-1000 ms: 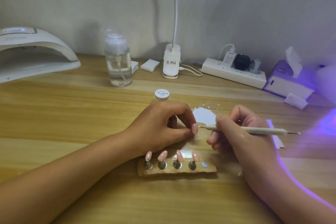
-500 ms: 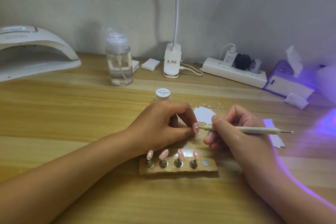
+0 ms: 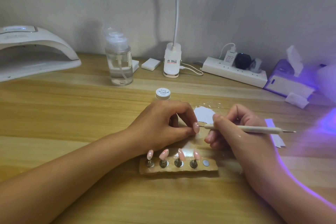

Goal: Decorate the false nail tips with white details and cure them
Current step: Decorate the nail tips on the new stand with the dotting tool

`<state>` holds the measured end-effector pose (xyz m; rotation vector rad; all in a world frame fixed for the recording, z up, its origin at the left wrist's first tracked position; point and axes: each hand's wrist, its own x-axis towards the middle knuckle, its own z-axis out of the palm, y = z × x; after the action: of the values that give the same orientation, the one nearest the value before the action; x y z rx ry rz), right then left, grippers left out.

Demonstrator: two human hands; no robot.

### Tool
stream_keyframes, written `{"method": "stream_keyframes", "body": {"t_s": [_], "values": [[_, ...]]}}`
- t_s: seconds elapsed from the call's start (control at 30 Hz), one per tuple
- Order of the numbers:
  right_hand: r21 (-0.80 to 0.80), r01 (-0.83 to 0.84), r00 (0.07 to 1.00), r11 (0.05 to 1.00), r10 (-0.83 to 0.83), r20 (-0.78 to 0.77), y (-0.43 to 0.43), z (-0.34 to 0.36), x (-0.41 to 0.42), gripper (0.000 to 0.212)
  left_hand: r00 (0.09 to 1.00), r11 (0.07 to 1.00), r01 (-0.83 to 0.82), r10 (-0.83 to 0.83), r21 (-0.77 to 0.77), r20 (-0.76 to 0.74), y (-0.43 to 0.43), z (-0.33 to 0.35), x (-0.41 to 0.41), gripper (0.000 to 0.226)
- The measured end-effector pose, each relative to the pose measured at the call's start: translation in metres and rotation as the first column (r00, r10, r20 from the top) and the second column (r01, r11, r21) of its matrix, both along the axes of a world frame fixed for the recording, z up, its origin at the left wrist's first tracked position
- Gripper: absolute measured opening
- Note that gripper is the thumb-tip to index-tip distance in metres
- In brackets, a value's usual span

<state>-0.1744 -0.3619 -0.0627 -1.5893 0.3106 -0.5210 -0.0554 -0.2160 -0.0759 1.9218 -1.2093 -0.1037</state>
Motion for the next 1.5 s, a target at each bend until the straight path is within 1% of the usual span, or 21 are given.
{"method": "stream_keyframes", "body": {"t_s": [0.2,0.33,0.43,0.47,0.57,0.6,0.67,0.73,0.83,0.87,0.93,0.97,1.07,1.1,1.13,1.17,1.27,1.3,1.37,1.43,1.5], "values": [[0.012,0.080,0.993,0.997,-0.080,0.089,0.001,0.005,-0.004,0.039,0.999,1.000,0.017,-0.017,0.001,-0.035,0.001,0.000,0.000,0.016],[-0.086,0.070,0.984,0.994,-0.055,0.168,0.000,0.003,-0.004,0.027,0.999,1.000,0.014,-0.014,0.003,-0.031,0.001,0.000,-0.001,0.016],[-0.142,0.054,0.982,0.988,-0.027,0.186,-0.003,0.001,-0.004,0.017,0.999,1.000,0.016,-0.016,0.001,-0.030,0.001,0.001,-0.001,0.016],[-0.126,0.043,0.984,0.991,-0.020,0.174,-0.003,0.001,-0.005,0.017,0.999,1.000,0.018,-0.018,0.000,-0.031,0.002,0.001,-0.001,0.016],[0.000,0.011,0.995,1.000,-0.011,0.100,-0.005,-0.001,-0.003,0.023,1.000,1.000,0.019,-0.019,0.001,-0.022,0.002,0.001,-0.001,0.016],[0.014,0.010,0.997,1.000,-0.011,0.073,-0.005,-0.002,-0.002,0.025,1.000,1.000,0.018,-0.018,0.001,-0.021,0.001,0.001,-0.001,0.016],[-0.006,-0.006,0.999,1.000,0.006,0.038,-0.008,-0.005,-0.001,0.022,1.000,1.000,0.014,-0.014,-0.002,-0.024,0.002,0.000,-0.001,0.015],[-0.036,-0.018,1.000,0.999,0.019,0.022,-0.008,-0.007,0.000,0.030,1.000,1.000,0.015,-0.016,-0.007,-0.023,0.001,0.000,-0.001,0.015],[0.041,0.042,0.997,0.998,-0.045,0.063,-0.007,-0.006,-0.001,0.028,1.000,1.000,0.016,-0.016,-0.005,-0.023,0.001,0.000,-0.001,0.014],[0.038,0.076,0.993,0.996,-0.080,0.092,-0.006,-0.003,-0.002,0.028,1.000,1.000,0.016,-0.016,-0.004,-0.023,0.002,0.000,-0.001,0.015],[-0.049,0.129,0.979,0.990,-0.119,0.167,-0.006,0.000,-0.005,0.031,1.000,1.000,0.014,-0.014,-0.001,-0.028,0.002,0.000,-0.001,0.015],[-0.106,0.134,0.973,0.985,-0.110,0.204,-0.006,0.001,-0.005,0.030,0.999,1.000,0.013,-0.014,-0.001,-0.032,0.002,0.000,-0.001,0.016],[-0.248,0.123,0.969,0.961,-0.063,0.237,-0.009,0.001,-0.004,0.009,0.999,1.000,0.012,-0.011,0.003,-0.035,0.002,0.001,-0.002,0.019],[-0.267,0.127,0.970,0.955,-0.063,0.236,-0.012,-0.002,-0.003,0.019,0.999,1.000,0.012,-0.011,0.005,-0.037,0.002,0.001,-0.002,0.019],[-0.263,0.130,0.971,0.956,-0.069,0.230,-0.014,-0.002,-0.002,0.026,0.999,1.000,0.012,-0.012,0.007,-0.042,0.002,0.001,-0.002,0.019],[-0.241,0.142,0.968,0.960,-0.084,0.237,-0.018,-0.003,-0.002,0.028,0.999,1.000,0.012,-0.012,0.008,-0.049,0.002,0.001,-0.002,0.019],[-0.168,0.196,0.952,0.966,-0.146,0.270,-0.023,-0.001,-0.002,0.014,0.998,1.000,0.010,-0.009,0.009,-0.059,0.002,0.001,-0.002,0.017],[-0.138,0.219,0.945,0.966,-0.175,0.276,-0.026,-0.003,-0.001,0.014,0.998,1.000,0.011,-0.010,0.008,-0.060,0.002,0.001,-0.003,0.018],[-0.025,0.263,0.929,0.965,-0.246,0.276,-0.027,-0.003,0.001,0.028,0.998,1.000,0.017,-0.016,0.005,-0.067,0.002,0.001,-0.002,0.020],[0.083,0.284,0.918,0.955,-0.296,0.264,-0.028,-0.001,0.002,0.032,0.997,1.000,0.019,-0.019,0.001,-0.069,0.002,0.002,-0.002,0.019],[0.100,0.261,0.927,0.960,-0.278,0.250,-0.030,-0.001,0.002,0.024,0.998,1.000,0.013,-0.013,0.000,-0.069,0.002,0.001,-0.002,0.019]]}}
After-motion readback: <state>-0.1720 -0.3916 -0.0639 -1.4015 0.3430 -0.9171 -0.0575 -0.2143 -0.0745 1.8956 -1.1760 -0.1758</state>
